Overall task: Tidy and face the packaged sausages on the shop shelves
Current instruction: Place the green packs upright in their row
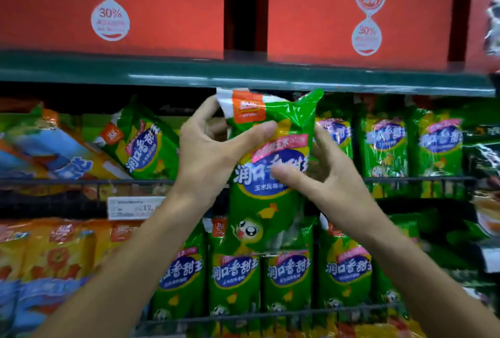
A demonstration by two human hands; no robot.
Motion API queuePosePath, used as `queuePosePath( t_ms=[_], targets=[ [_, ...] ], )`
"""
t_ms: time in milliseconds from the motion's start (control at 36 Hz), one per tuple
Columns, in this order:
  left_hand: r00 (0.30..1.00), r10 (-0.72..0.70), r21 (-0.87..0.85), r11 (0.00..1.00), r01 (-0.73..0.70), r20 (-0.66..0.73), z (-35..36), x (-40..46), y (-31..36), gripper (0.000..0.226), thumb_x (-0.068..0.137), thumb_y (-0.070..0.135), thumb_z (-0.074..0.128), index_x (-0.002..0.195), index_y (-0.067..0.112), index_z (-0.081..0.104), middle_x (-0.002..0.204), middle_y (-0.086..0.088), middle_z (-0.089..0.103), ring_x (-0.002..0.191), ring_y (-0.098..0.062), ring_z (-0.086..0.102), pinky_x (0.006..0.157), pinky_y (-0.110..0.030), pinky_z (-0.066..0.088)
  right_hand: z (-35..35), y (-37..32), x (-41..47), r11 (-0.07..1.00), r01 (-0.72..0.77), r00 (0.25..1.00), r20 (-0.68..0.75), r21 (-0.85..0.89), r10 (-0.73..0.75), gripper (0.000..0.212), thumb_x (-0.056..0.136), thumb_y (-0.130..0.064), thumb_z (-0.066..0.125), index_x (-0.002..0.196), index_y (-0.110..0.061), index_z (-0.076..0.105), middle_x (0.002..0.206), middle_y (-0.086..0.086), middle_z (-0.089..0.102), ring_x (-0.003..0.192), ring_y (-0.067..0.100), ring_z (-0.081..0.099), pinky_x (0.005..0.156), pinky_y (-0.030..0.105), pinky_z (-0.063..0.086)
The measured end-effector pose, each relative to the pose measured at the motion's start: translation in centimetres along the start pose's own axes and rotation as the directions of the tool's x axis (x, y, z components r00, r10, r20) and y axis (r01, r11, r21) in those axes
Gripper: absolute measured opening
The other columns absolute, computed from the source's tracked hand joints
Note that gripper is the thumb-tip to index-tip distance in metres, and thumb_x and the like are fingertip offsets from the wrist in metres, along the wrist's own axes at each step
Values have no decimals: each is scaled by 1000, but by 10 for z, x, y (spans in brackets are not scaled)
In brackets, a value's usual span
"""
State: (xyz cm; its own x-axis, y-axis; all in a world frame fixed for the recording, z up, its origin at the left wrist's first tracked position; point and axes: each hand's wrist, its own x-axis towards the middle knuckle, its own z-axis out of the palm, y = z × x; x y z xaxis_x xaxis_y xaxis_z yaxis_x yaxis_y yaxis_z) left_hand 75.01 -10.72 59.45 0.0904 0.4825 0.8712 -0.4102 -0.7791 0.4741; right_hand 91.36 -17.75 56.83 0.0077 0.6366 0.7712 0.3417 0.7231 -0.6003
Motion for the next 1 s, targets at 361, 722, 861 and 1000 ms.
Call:
queuePosePath(
  t_ms=[361, 722, 861, 1000],
  targets=[
    [942, -300, -53, 949, 311, 149, -8, 2, -14, 27, 85, 27, 72, 106, 11, 74, 108, -9, 78, 96, -24, 75, 83, -33, 60, 5, 1, 3, 988, -91, 983, -147, 124, 109, 33, 80, -11, 82, 110, -21, 72, 99, 0, 80, 92, 19, 77, 77, 32, 63],
    [926, -289, -74, 946, 315, 243, -10, 7, -10, 36, 81, 46, 71, 113, 28, 70, 117, 2, 77, 110, -18, 72, 93, -36, 58, 3, 0, 8, 992, -73, 987, -133, 103, 87, 24, 79, -25, 79, 96, -8, 76, 90, 4, 80, 81, 17, 77, 67, 26, 60],
    [858, -339, 282, 929, 240, 387, -29, 1, -16, 57, 83, 39, 85, 134, 35, 59, 133, 13, 67, 124, -8, 63, 108, -40, 49, -7, -3, 22, 991, -24, 968, -245, 134, 57, 28, 80, -25, 77, 100, -5, 74, 91, 3, 80, 82, 15, 77, 67, 24, 60],
    [845, -373, 312, 913, 262, 383, -31, 0, -23, 52, 78, 27, 83, 127, 24, 67, 122, 9, 74, 117, -11, 69, 107, -41, 51, -9, -3, 34, 996, 15, 984, -179, 86, 1, 24, 82, -24, 76, 102, -11, 74, 94, -1, 80, 86, 13, 77, 70, 22, 59]
  ],
)
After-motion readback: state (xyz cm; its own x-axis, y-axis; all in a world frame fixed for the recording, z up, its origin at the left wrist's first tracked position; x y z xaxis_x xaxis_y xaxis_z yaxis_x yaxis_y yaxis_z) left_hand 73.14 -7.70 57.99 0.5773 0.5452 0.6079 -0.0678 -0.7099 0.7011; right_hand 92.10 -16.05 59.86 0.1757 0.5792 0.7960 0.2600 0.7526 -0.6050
